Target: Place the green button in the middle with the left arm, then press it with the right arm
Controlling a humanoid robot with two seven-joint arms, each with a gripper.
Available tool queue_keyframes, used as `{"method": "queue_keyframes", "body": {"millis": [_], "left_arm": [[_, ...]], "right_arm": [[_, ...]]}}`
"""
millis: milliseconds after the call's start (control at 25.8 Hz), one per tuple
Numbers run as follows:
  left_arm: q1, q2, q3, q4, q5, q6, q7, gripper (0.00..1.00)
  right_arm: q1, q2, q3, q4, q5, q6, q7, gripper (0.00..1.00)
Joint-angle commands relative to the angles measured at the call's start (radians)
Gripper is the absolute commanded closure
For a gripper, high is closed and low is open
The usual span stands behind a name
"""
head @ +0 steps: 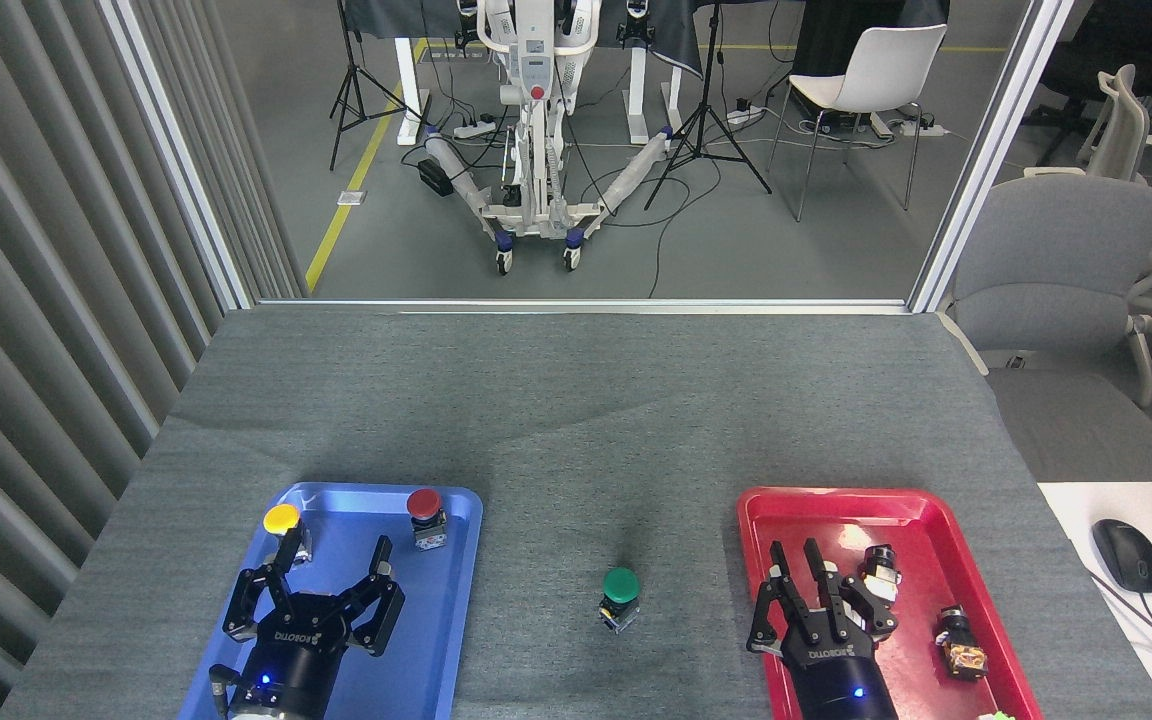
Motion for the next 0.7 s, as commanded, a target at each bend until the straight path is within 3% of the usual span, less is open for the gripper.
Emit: {"method": "queue_keyframes", "body": {"millis": [0,464,658], "left_arm": [[-0.002,-0.002,-0.001,0.007,-0.001,0.000,0.000,0.01],[-0.043,0.009,-0.001,0.046,-0.001,-0.018,-0.002,0.01],[-0.079,0.008,-0.001,0.092,-0.003,-0.047,-0.002,0.01]], "right_arm": [[-0.002,-0.001,0.080,0.000,0.003,-0.031,0.009,1.00],[-0.026,0.019,0.231,0.006,0.035,-0.016,0.083,1.00],[-0.083,0.038,0.269,0.090,0.043,-0.017,0.090,1.00]]}}
